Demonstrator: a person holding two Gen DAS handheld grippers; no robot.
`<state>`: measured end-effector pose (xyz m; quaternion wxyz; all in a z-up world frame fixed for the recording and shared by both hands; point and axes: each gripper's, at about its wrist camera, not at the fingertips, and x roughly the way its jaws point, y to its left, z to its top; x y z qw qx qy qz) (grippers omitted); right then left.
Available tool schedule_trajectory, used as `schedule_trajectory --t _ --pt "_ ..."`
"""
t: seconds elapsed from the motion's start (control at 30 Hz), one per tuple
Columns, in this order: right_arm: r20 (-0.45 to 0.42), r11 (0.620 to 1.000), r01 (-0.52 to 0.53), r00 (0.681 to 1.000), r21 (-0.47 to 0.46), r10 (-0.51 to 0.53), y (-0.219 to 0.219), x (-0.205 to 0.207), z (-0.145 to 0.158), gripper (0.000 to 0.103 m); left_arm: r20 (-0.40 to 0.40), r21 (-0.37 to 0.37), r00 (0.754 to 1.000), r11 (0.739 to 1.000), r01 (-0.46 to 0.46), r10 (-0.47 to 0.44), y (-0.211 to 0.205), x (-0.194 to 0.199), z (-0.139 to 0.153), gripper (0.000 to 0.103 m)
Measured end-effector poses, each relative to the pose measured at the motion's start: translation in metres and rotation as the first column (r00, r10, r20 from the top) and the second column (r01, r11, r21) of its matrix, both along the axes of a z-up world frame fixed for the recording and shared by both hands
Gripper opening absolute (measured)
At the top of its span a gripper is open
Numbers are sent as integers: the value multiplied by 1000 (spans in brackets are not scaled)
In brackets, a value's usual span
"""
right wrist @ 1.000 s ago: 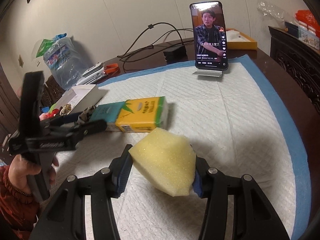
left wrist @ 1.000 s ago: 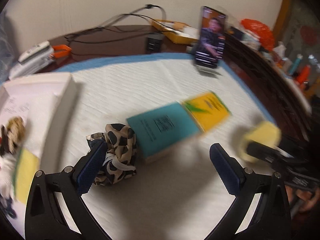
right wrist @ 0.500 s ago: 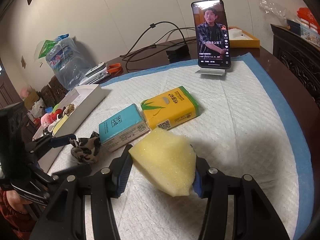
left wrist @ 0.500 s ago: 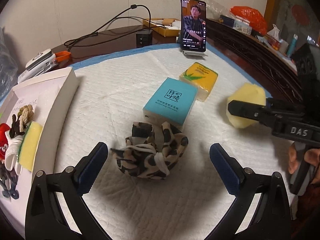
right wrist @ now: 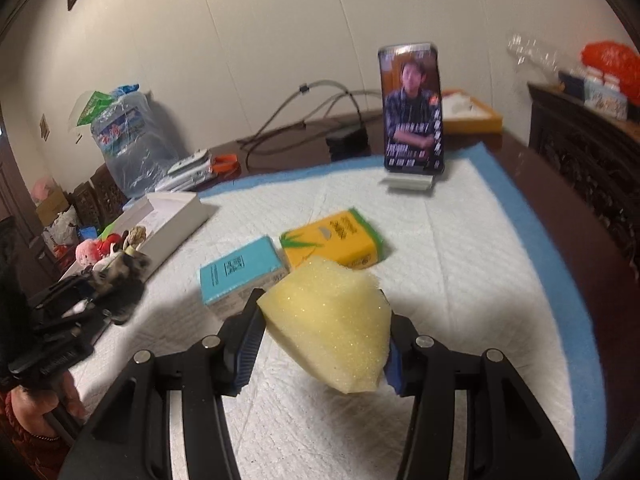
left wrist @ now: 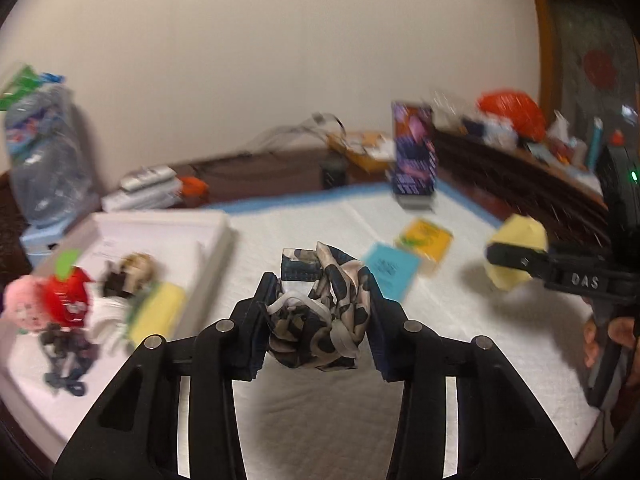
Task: Organize soft objects
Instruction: 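Hold the scrunchie and foam block raised above the pad with both grippers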
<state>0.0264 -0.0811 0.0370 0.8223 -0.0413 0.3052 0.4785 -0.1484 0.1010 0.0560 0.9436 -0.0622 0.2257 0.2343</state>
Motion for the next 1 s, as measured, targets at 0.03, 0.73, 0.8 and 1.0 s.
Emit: schedule_trajectory --t 0.03,0.73,0.8,1.0 --pt "28 1000 17 999 18 -17 -4 -3 3 52 34 9 999 1000 -18 18 0 -7 2 41" --pt "236 974 127 957 189 -170 -35 -28 23 53 159 58 982 992 -111 101 -3 -30 10 41" --pt "236 974 127 957 189 -170 -35 -28 23 53 159 57 982 992 -111 101 -2 -31 11 42" --pt "238 974 126 956 186 -169 -35 -29 22 53 159 58 982 992 -111 100 -2 -31 11 42"
